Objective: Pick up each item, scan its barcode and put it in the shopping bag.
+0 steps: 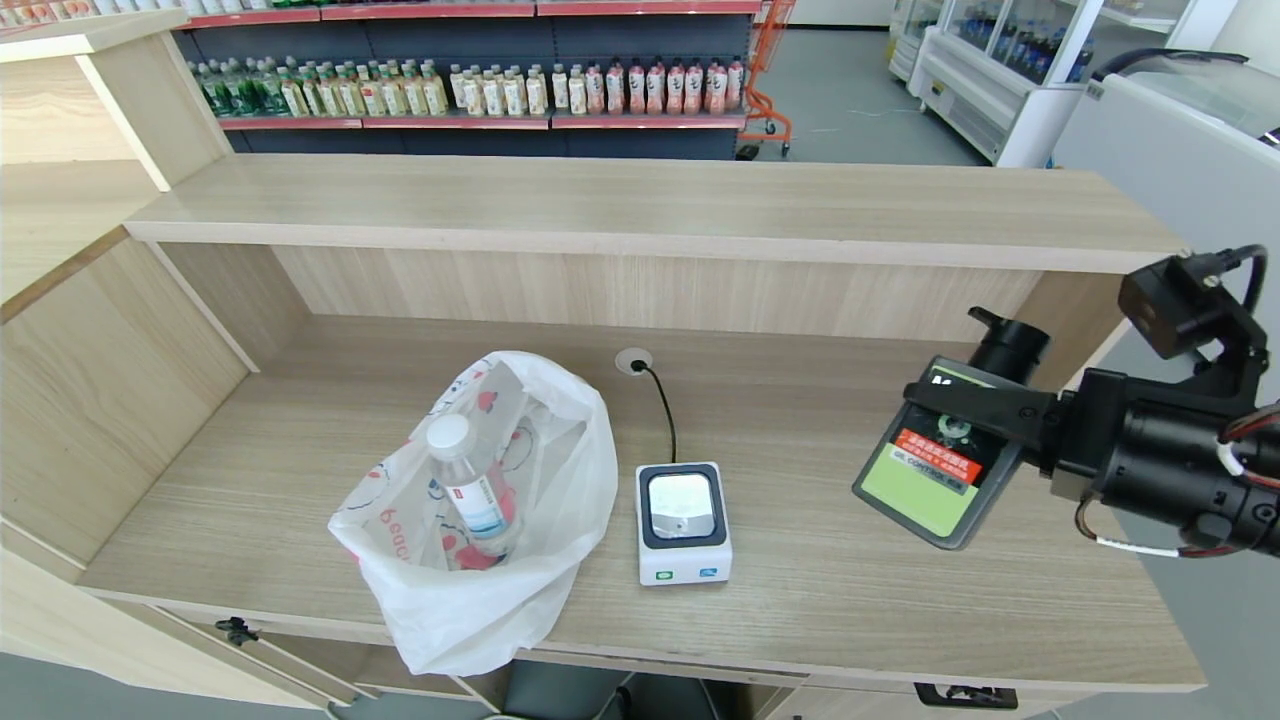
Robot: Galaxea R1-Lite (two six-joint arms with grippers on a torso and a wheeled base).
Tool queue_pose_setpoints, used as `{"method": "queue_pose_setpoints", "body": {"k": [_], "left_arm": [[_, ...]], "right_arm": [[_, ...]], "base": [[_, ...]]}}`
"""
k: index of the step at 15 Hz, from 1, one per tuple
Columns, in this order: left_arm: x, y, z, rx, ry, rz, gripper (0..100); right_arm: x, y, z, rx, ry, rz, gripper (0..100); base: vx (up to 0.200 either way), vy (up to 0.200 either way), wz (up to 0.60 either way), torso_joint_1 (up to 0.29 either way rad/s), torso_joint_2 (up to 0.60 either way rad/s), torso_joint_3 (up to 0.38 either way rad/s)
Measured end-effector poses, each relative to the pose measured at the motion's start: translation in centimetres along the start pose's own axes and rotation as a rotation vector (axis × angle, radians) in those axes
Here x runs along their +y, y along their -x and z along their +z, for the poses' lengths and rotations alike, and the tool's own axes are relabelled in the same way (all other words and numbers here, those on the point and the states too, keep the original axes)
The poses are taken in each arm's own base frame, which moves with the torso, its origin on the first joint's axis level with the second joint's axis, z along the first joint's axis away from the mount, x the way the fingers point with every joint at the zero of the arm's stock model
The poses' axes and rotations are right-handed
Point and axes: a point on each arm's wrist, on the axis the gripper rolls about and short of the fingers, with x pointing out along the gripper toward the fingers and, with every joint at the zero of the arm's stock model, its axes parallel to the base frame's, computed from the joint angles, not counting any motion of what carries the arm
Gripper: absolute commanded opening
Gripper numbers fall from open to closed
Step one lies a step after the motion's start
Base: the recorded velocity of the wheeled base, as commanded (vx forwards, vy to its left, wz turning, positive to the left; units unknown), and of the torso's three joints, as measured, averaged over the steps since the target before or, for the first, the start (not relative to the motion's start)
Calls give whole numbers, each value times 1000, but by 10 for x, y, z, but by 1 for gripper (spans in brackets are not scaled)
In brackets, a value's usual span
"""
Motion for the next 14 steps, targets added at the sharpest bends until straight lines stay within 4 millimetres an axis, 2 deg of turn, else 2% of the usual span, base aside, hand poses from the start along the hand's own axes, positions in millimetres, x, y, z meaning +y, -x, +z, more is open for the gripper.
{"method": "queue_pose_setpoints", "body": {"k": [6, 12, 14], "left_arm": [[0, 0, 0, 0, -1, 0, 100], [0, 0, 0, 0, 0, 0, 100], [0, 0, 0, 0, -2, 0, 100]], "right_arm": [[-5, -35, -5, 73, -12, 60, 0], [-13, -55, -9, 41, -8, 4, 0], [-15, -56, -10, 45, -10, 1, 0]], "base": [[0, 0, 0, 0, 0, 0], [0, 200, 0, 9, 1, -2], [0, 0, 0, 0, 0, 0]]}}
